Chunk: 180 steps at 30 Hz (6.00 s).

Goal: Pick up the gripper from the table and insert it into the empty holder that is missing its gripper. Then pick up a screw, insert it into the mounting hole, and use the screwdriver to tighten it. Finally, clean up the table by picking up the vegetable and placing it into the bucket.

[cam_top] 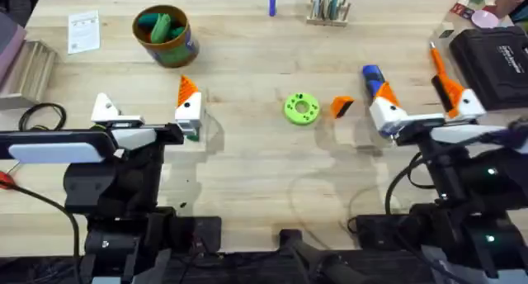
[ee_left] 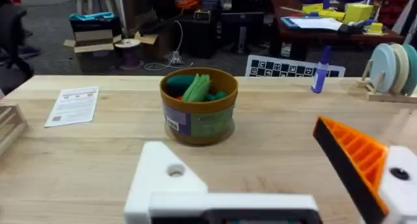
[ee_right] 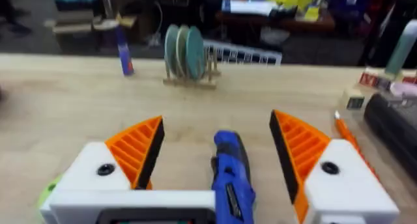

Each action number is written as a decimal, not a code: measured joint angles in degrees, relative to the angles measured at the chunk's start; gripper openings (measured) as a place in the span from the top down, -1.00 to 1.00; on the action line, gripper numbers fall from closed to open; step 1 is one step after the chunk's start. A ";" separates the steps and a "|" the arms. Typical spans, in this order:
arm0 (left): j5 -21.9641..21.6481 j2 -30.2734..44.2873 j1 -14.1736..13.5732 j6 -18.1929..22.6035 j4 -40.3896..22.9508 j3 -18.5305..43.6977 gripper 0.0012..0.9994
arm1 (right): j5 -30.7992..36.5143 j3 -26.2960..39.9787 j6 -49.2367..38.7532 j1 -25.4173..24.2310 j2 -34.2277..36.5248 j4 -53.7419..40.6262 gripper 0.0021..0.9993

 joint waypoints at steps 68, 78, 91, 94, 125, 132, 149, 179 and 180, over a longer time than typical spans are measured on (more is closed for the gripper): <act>4.96 91.00 0.00 3.45 -56.28 58.01 -0.97 | 0.02 59.41 -0.50 0.00 51.84 -60.91 -0.98; 5.13 95.82 0.00 3.47 -56.13 57.86 -0.64 | 0.02 59.41 -0.50 0.00 51.85 -60.91 -0.98; 7.47 95.54 -0.57 3.45 -55.10 57.88 0.97 | 0.02 59.41 -0.50 0.00 51.84 -60.91 -0.98; 7.47 95.54 -0.57 3.45 -54.95 57.88 0.97 | 0.02 59.41 -0.50 0.00 51.86 -60.91 -0.98; 6.18 73.75 -0.57 2.14 -64.39 67.69 0.97 | 0.02 59.41 -0.50 0.00 51.84 -60.91 -0.98; 6.07 73.75 -0.57 2.14 -64.37 67.69 -0.73 | 0.02 59.41 -0.50 0.00 51.84 -60.91 -0.98; 8.38 63.68 -0.57 1.92 -65.85 67.86 -0.97 | 0.02 59.41 -0.50 0.00 51.85 -60.94 -0.98; 10.66 35.99 -0.57 12.96 -60.22 58.13 -0.97 | 0.02 59.41 -0.52 0.00 51.85 -60.94 -0.98; 10.67 35.93 -0.57 13.24 -56.93 55.98 -0.97 | 0.02 59.41 -0.52 0.00 51.86 -60.94 -0.98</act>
